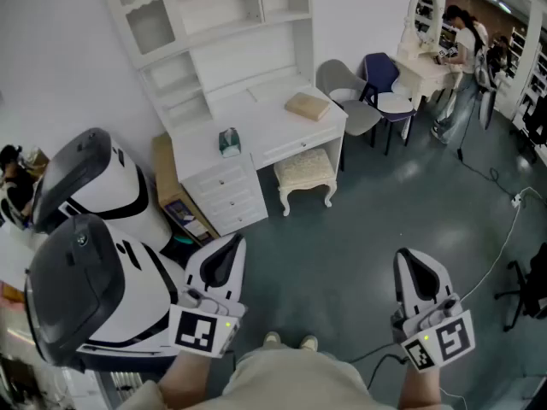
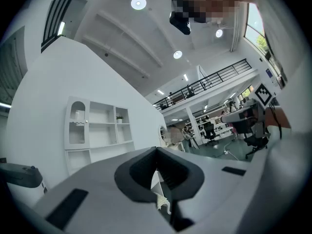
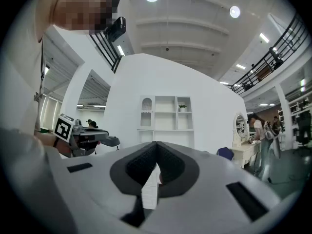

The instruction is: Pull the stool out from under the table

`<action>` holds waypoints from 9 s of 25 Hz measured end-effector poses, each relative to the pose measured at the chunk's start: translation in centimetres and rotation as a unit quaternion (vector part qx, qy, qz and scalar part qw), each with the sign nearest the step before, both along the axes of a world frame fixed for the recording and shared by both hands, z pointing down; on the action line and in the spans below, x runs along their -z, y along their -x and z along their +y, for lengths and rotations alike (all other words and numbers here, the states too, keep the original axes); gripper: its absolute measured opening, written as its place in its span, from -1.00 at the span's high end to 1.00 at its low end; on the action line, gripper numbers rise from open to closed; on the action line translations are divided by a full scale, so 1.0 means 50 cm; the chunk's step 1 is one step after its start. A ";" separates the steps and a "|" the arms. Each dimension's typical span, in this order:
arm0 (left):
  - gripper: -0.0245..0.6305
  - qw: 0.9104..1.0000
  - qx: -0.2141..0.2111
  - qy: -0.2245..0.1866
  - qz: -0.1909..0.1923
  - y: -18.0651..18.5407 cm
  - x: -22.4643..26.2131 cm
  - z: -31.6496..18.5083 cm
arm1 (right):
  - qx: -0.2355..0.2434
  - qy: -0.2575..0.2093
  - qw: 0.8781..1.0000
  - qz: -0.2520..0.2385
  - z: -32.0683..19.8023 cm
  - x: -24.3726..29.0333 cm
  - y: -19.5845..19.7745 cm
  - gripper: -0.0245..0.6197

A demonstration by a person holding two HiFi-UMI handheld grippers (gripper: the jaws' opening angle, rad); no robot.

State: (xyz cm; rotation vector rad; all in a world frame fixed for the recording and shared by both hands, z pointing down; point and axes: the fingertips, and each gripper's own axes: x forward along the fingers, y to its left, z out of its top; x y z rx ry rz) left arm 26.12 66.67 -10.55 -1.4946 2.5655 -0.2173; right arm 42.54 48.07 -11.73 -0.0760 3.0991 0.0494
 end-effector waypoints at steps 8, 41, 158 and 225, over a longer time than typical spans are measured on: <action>0.86 1.000 -0.006 0.003 0.012 -0.017 -0.005 -0.031 | 0.024 0.035 0.999 -0.006 -0.020 -0.007 -0.011 0.85; 0.09 0.997 0.040 -0.054 0.025 0.154 -0.051 -0.164 | -0.017 0.065 0.998 -0.016 -0.198 -0.066 0.105 0.00; -0.27 0.879 0.150 0.084 0.444 1.298 -1.580 -0.873 | 0.087 0.200 0.902 0.373 -0.999 -1.584 1.451 -0.20; -0.48 0.768 -0.182 0.207 0.579 0.883 -1.635 -1.433 | -0.191 0.431 0.833 0.289 -1.375 -1.584 0.770 -0.41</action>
